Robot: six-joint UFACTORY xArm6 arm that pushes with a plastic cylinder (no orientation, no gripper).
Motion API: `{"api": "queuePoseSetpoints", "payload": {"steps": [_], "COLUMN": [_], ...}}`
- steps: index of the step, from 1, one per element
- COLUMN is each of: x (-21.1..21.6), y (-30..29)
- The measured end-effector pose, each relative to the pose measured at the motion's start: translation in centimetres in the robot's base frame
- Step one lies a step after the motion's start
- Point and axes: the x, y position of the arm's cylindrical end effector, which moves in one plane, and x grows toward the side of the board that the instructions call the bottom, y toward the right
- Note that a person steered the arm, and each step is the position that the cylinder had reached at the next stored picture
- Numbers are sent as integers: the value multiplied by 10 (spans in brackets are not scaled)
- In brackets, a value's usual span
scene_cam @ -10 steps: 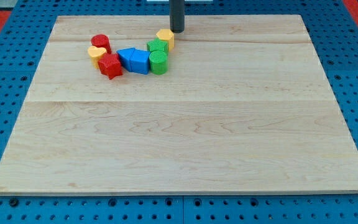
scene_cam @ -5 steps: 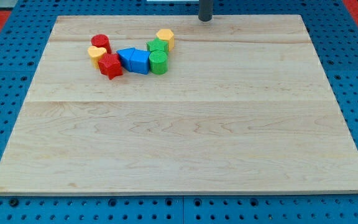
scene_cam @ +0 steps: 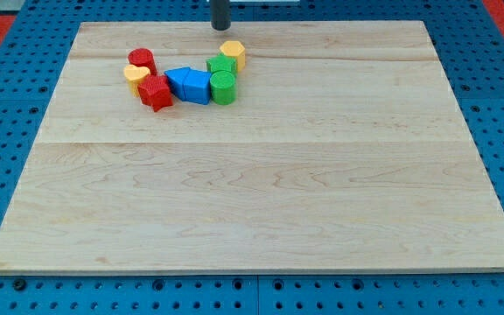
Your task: Move your arm to the blue triangle
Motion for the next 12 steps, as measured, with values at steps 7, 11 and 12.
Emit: {"api": "queuePoseSetpoints", "payload": {"steps": [7, 11, 12], "x": [21, 64, 79], "y": [-48, -77, -74]}}
